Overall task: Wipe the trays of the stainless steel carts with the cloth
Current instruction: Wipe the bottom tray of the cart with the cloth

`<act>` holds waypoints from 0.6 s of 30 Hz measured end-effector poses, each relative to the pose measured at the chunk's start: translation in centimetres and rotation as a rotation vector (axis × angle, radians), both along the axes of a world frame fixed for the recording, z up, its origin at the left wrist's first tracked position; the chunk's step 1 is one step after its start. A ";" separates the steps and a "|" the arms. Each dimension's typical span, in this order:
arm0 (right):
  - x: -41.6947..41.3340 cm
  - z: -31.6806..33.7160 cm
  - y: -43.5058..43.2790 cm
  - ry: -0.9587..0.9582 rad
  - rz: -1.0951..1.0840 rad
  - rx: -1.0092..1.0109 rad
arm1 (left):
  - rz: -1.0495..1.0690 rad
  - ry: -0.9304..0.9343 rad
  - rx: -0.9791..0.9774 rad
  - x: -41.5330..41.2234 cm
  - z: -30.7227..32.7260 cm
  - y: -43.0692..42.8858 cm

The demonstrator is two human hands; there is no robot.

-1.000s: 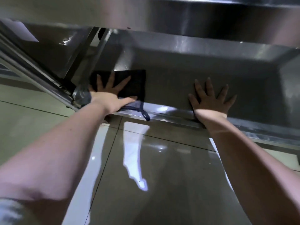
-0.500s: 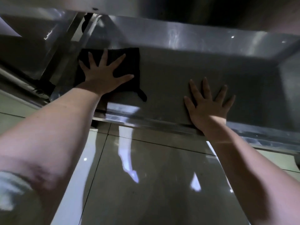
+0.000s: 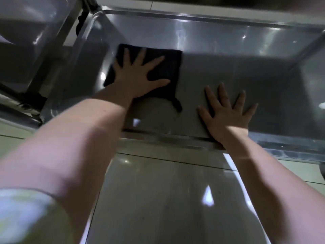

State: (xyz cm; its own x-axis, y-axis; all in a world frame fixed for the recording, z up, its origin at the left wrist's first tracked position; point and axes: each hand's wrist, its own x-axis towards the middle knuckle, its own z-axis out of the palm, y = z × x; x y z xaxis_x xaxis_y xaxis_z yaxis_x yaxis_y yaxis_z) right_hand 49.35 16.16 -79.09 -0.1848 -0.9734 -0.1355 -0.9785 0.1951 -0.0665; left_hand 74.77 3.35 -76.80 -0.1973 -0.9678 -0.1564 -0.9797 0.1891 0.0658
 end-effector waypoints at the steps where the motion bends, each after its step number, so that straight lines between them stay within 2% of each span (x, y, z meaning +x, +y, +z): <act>1: 0.1 0.0 0.0 0.006 -0.001 0.000 | 0.050 -0.012 0.005 2.3 0.2 0.0; 3: 0.4 -0.2 -0.1 0.024 0.000 -0.007 | 0.133 -0.037 0.015 5.0 0.3 0.4; 6: 0.9 -0.4 0.0 0.042 0.000 -0.017 | 0.175 -0.062 -0.003 2.6 0.1 1.2; 10: 0.5 -0.3 -0.1 0.023 0.000 -0.003 | -0.069 -0.047 -0.026 -7.0 -0.7 4.7; 12: 0.2 -0.1 -0.1 0.010 -0.006 0.010 | -0.105 -0.029 -0.014 -8.8 -0.9 6.2; 15: 0.1 0.2 -0.1 -0.031 0.001 0.005 | -0.024 0.011 -0.075 -3.6 -1.0 6.2; 18: 0.3 0.4 -0.1 -0.048 0.001 0.004 | 0.193 -0.033 -0.020 6.7 -0.2 5.9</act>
State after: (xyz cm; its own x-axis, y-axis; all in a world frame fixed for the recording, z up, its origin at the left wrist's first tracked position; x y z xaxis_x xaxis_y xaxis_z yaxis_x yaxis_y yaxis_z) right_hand 49.64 16.05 -78.66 -0.1771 -0.9730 -0.1481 -0.9744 0.1945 -0.1128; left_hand 81.42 9.28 -77.02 -0.0027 -0.9901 -0.1402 -0.9995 -0.0016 0.0308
